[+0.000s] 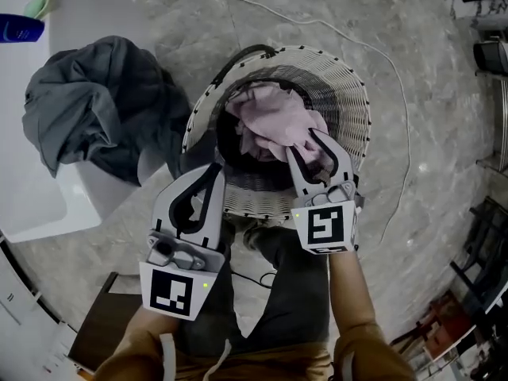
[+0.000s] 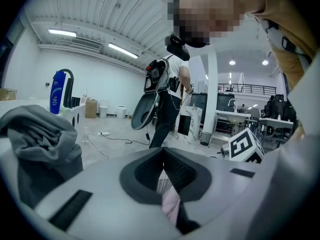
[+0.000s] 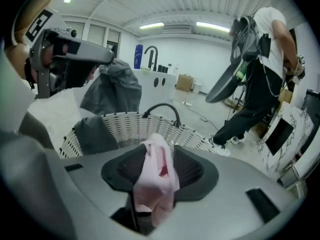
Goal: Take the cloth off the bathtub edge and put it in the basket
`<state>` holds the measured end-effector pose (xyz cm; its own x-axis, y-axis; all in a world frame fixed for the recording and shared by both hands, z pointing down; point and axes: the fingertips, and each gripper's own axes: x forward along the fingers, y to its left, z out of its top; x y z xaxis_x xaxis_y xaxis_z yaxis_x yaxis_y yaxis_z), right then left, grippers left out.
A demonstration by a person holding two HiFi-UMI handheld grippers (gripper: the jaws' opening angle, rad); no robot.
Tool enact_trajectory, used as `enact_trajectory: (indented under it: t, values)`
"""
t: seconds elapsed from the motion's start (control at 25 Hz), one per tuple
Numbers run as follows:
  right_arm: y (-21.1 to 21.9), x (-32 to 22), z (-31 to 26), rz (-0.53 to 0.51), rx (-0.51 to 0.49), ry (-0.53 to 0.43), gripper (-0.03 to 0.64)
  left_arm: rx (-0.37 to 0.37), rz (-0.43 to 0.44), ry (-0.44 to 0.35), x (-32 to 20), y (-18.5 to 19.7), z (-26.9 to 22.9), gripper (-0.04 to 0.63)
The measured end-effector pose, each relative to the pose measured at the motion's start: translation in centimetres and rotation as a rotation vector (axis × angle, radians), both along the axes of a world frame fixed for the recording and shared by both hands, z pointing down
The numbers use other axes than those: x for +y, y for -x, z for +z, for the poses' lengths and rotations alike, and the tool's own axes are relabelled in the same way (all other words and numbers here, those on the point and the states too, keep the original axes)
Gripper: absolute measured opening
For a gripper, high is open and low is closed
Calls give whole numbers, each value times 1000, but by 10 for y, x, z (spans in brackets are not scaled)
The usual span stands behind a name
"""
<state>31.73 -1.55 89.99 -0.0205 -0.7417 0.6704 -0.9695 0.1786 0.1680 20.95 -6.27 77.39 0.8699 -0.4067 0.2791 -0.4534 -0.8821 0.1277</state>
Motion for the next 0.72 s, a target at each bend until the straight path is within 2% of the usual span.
enact_trajectory:
  t: [0.08, 0.2, 0.36, 0.64, 0.72]
  values:
    - [0, -2, 16, -11, -26, 46, 195, -1, 4, 4, -3, -2, 11, 8]
    - [-1, -6, 22, -13, -62, 59, 253, -4, 5, 12, -7, -3, 17, 8]
    - [-2, -4, 5, 3, -57, 56, 252, -8, 9, 22, -9, -3, 3, 8]
    - [13, 12, -63, 6, -144, 53, 246, -6, 17, 18, -2, -2, -63, 8]
    - [15, 16, -89, 14, -151, 35, 188, 3, 11, 13, 0, -1, -87, 8]
